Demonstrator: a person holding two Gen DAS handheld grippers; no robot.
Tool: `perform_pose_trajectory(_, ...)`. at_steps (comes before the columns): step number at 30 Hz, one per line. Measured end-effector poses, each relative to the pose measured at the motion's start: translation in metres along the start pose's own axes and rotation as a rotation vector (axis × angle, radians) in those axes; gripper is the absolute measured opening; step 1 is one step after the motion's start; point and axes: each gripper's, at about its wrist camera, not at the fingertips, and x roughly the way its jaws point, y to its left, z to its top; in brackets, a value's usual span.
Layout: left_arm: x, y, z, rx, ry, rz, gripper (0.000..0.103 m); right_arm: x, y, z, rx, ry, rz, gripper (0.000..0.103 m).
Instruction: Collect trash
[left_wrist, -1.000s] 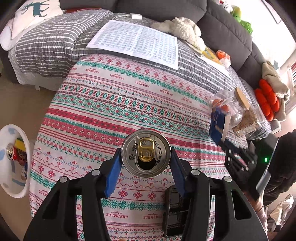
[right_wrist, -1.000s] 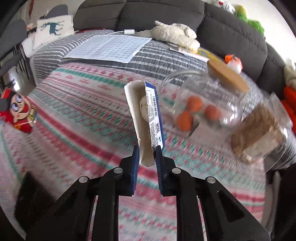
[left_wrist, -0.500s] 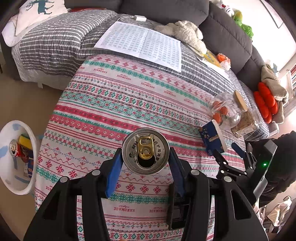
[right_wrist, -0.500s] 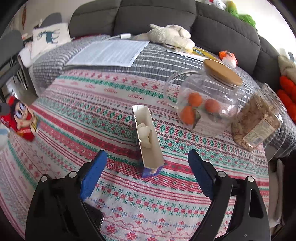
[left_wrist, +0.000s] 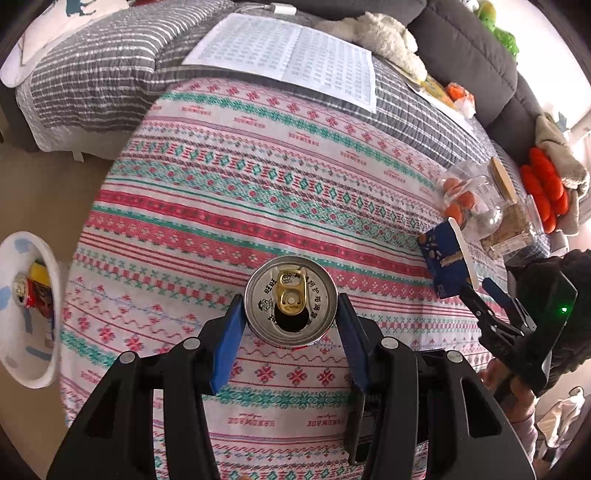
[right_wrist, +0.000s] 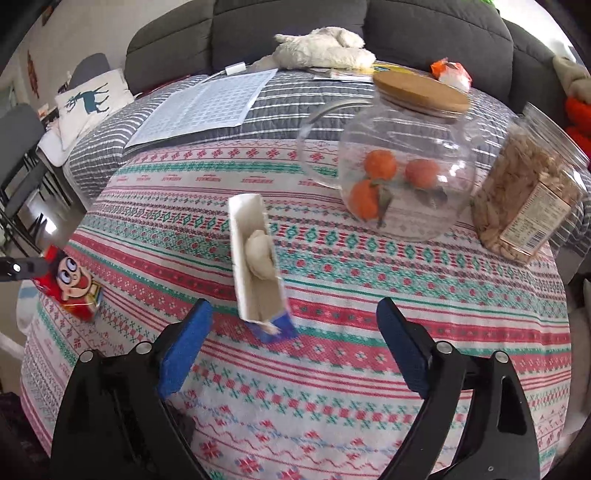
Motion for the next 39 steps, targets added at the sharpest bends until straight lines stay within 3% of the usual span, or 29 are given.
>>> perform_pose_trajectory(3,0.003,-0.005,0.000,0.003,-0.010,0.006,0.051,0.003,-0.008,-0.007,0.012,0.021,0.007,0.090)
perform_pose_trajectory(8,0.019,-0.004,0.003,-0.058,0.015,-0.042,0.061,0.004,-0.009,-0.018,-0.022,0.045,-0.008,0.090)
perform_pose_trajectory(11,0.030,-0.009,0.005,-0.050,0.001,-0.005,0.064,-0.002,-0.008,-0.018,-0.027,0.019,0.000,0.091)
perform_pose_trajectory(14,0.034,-0.014,0.003,-0.038,0.020,-0.001,0.075,-0.006,-0.008,-0.020,-0.030,-0.010,0.002,0.093)
perform_pose_trajectory(18,0.023,-0.023,-0.002,0.006,-0.004,0.049,0.084,-0.002,0.000,-0.020,-0.060,-0.025,-0.013,0.093)
perform_pose_trajectory(22,0.014,-0.023,-0.009,0.036,-0.033,0.122,0.086,0.005,0.015,-0.019,-0.114,-0.036,-0.030,0.093)
perform_pose_trajectory(29,0.032,-0.018,-0.019,0.045,-0.036,0.170,0.086,0.018,0.027,-0.022,-0.148,-0.039,-0.067,0.093)
perform_pose_trajectory(30,0.034,-0.018,-0.020,0.047,-0.053,0.174,0.084,0.020,0.027,-0.022,-0.141,-0.040,-0.072,0.093)
perform_pose_trajectory(32,0.034,-0.019,-0.020,0.059,-0.079,0.177,0.068,0.024,0.024,-0.021,-0.117,-0.034,-0.067,0.094)
perform_pose_trajectory(33,0.034,-0.020,-0.020,0.069,-0.081,0.166,0.053,0.026,0.021,-0.021,-0.095,-0.026,-0.057,0.094)
perform_pose_trajectory(34,0.033,-0.021,-0.019,0.074,-0.085,0.164,0.049,0.026,0.020,-0.021,-0.081,-0.024,-0.056,0.094)
perform_pose_trajectory(39,0.025,-0.025,-0.018,0.089,-0.116,0.155,0.045,0.005,0.003,-0.015,-0.012,-0.078,0.004,0.094)
